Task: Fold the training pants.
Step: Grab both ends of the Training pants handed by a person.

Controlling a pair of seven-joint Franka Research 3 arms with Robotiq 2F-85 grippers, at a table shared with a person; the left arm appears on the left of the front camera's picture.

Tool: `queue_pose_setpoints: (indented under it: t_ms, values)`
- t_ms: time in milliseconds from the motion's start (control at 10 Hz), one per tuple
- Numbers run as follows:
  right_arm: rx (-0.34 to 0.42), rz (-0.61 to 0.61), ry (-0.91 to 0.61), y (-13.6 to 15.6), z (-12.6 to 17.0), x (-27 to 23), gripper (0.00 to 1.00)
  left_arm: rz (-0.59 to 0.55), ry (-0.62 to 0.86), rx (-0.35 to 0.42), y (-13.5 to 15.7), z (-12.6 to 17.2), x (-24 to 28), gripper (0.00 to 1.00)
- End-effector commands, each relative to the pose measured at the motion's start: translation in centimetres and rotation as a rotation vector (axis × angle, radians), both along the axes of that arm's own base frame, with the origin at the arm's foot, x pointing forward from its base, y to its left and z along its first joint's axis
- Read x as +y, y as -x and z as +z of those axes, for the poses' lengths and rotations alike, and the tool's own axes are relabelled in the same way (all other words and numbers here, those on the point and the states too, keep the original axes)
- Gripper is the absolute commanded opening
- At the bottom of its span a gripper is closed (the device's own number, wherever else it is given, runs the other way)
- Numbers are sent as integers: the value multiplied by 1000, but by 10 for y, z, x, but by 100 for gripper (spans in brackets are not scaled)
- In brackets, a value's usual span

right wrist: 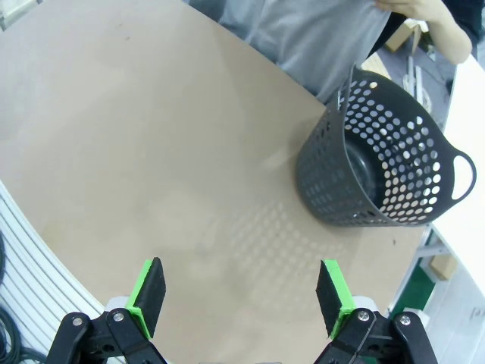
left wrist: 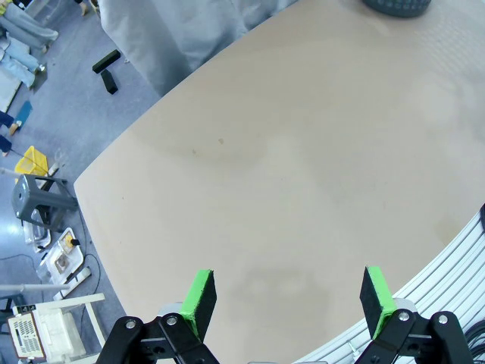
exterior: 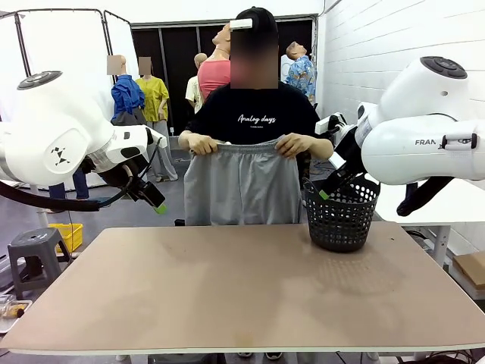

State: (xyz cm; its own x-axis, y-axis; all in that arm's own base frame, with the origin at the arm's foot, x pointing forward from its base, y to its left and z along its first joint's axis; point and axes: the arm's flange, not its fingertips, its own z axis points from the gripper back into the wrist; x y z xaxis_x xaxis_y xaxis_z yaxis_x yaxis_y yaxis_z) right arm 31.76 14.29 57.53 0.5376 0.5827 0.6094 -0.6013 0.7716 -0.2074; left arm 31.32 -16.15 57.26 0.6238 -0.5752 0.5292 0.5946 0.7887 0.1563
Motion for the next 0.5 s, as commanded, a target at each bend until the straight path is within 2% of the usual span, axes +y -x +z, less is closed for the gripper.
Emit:
queue_pose_setpoints:
  t_ms: [0, 400]
  values:
    - [7, 1, 2, -2, -3, 0, 100, -1, 2, 2, -1, 0, 0, 100]
    - [7, 1, 2, -2, -3, 0, 100, -1, 2, 2, -1, 0, 0, 100]
